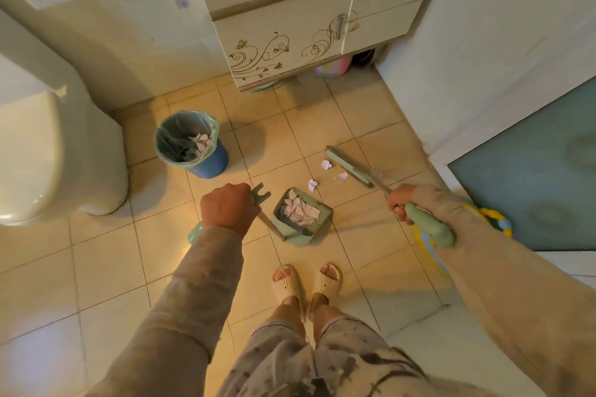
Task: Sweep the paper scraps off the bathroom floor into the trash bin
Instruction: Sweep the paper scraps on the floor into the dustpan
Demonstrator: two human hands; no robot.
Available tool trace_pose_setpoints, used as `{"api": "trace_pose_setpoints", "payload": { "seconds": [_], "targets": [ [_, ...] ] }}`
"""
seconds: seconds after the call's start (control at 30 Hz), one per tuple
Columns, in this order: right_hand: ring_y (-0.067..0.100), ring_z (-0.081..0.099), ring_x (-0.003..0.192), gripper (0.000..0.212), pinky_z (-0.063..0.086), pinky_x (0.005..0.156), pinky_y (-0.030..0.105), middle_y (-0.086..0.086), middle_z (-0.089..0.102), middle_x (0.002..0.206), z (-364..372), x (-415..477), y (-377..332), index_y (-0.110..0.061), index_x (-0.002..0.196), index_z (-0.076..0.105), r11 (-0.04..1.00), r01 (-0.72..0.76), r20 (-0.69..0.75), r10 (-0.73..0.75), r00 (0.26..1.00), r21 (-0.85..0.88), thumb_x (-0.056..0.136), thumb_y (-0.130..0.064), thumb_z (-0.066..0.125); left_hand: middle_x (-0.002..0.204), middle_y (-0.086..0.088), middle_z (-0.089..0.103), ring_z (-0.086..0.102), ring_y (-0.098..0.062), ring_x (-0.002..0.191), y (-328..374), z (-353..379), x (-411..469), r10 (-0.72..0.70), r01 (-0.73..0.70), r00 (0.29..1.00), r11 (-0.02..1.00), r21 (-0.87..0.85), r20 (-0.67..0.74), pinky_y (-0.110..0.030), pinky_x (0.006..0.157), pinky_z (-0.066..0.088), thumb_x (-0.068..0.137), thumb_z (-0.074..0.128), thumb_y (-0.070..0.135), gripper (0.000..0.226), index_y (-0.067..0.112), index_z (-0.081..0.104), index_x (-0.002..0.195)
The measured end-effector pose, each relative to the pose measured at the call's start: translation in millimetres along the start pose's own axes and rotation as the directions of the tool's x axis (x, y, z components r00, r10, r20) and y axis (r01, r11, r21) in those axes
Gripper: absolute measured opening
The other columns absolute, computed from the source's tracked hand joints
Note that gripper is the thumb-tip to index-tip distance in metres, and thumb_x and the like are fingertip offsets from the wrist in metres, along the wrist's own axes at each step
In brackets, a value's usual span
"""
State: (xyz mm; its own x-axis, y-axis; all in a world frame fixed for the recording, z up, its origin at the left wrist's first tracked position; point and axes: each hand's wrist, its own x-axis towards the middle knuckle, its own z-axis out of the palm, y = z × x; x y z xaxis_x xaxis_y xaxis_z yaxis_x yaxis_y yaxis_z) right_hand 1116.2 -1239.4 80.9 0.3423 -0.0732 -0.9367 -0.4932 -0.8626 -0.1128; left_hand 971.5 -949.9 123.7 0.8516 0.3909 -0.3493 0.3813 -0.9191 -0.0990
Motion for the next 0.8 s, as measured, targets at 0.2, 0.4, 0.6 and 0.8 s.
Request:
{"api": "trace_pose_setpoints", "payload": {
  "seconds": [0.2, 0.4, 0.6, 0.8],
  "targets": [
    [0.018, 0.036, 0.054, 0.019, 0.036, 0.063, 0.032, 0.010, 0.041, 0.058, 30, -17, -9, 0.000, 0.104, 0.047, 0.950, 0.035, 0.076, -0.012, 0.997, -0.310, 0.091, -0.005, 0.035, 0.088, -0.004, 0.069, 0.066, -0.025, 0.084, 18, -4, 9, 0.009, -0.009, 1.000, 1.000, 0.024, 0.006, -0.032, 0.071, 0.050, 0.088, 0.060, 0.038, 0.025, 0.019, 0.066, 0.103],
    [0.014, 0.037, 0.040, 0.022, 0.033, 0.044, 0.020, 0.005, 0.039, 0.034, 32, -24, 21, -0.005, 0.068, 0.038, 0.977, 0.006, 0.167, 0.030, 0.985, -0.214, 0.090, 0.001, 0.036, 0.087, -0.004, 0.069, 0.067, -0.025, 0.081, 17, -6, 19, 0.021, -0.020, 0.999, 0.999, 0.042, -0.031, -0.030, 0.068, 0.048, 0.086, 0.062, 0.041, 0.028, 0.018, 0.066, 0.102],
    [0.011, 0.034, 0.022, 0.036, 0.029, 0.038, 0.009, 0.003, 0.036, 0.027, 6, -36, 44, -0.008, 0.057, 0.036, 0.999, -0.016, 0.197, 0.022, 0.980, -0.033, 0.091, 0.000, 0.039, 0.088, -0.004, 0.069, 0.067, -0.023, 0.081, 18, -10, 27, 0.053, -0.052, 0.998, 0.998, 0.027, -0.031, -0.030, 0.069, 0.050, 0.084, 0.065, 0.040, 0.028, 0.018, 0.067, 0.102],
    [0.011, 0.038, 0.023, 0.040, 0.031, 0.040, 0.010, 0.003, 0.038, 0.028, -11, -39, 64, -0.008, 0.053, 0.039, 0.999, 0.006, 0.127, 0.000, 0.992, -0.049, 0.092, -0.003, 0.045, 0.087, -0.003, 0.069, 0.066, -0.021, 0.080, 20, -16, 33, 0.120, -0.119, 0.992, 0.993, 0.025, -0.048, -0.029, 0.069, 0.053, 0.084, 0.065, 0.042, 0.029, 0.020, 0.067, 0.103]
  ]
}}
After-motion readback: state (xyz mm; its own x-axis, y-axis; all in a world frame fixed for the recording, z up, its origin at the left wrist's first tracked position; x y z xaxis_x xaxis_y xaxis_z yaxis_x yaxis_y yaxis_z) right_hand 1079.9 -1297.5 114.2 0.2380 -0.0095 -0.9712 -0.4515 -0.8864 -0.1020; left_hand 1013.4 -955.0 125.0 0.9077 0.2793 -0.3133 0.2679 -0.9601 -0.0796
